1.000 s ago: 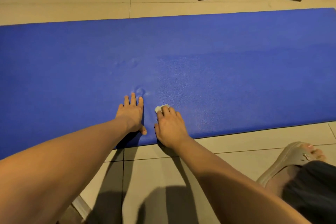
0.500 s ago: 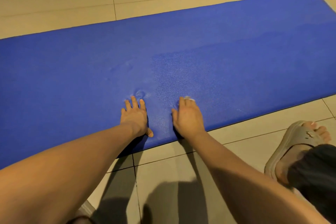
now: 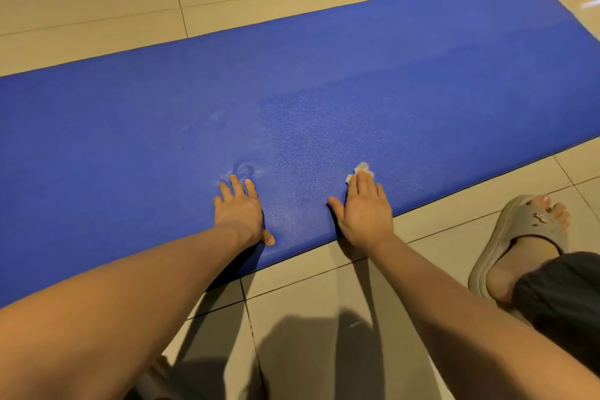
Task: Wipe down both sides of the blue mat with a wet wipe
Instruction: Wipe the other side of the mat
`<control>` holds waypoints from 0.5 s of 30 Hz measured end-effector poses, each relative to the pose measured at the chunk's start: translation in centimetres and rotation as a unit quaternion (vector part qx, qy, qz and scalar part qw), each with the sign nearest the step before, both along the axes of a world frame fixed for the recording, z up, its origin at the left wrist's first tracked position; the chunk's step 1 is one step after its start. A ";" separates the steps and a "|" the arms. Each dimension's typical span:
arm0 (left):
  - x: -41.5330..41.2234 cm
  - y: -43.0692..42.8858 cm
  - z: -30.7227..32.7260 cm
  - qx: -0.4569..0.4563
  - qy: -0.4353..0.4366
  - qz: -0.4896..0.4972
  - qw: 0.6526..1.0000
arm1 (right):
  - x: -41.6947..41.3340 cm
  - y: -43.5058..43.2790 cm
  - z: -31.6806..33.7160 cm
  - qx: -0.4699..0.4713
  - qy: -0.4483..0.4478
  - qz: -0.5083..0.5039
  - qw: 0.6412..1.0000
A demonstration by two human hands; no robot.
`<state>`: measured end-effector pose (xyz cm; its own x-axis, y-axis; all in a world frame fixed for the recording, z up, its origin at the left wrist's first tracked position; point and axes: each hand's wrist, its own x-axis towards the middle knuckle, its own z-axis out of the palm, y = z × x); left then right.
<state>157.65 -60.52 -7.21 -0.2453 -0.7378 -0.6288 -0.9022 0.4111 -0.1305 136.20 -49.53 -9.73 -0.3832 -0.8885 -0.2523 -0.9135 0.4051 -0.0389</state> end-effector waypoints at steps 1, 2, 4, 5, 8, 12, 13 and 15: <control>-0.1 0.0 0.0 -0.001 -0.002 -0.001 1.000 | 0.9 -0.2 0.0 -0.016 -0.021 -0.017 1.000; -0.2 0.0 0.1 -0.003 -0.005 0.000 1.000 | 2.4 -0.3 0.2 -0.030 -0.042 -0.026 0.998; -0.4 0.0 0.2 -0.005 -0.008 0.002 1.000 | 6.4 0.1 0.1 -0.054 -0.081 -0.008 0.995; -0.4 0.0 0.2 -0.004 -0.008 0.003 1.000 | 8.3 0.6 0.0 -0.060 -0.102 0.018 0.993; -0.4 0.0 0.1 0.001 -0.007 0.007 1.000 | 10.8 2.5 -0.2 -0.040 -0.101 0.120 0.987; -0.1 0.0 0.1 -0.006 -0.001 -0.001 1.000 | 5.6 2.9 -1.0 -0.012 -0.012 0.154 0.988; 0.0 0.0 0.1 -0.005 0.001 -0.003 1.000 | 3.7 2.9 -1.2 -0.006 0.002 0.122 0.993; 0.1 0.1 0.1 -0.006 0.001 -0.005 1.000 | 0.6 3.0 -1.1 0.003 0.021 0.066 0.998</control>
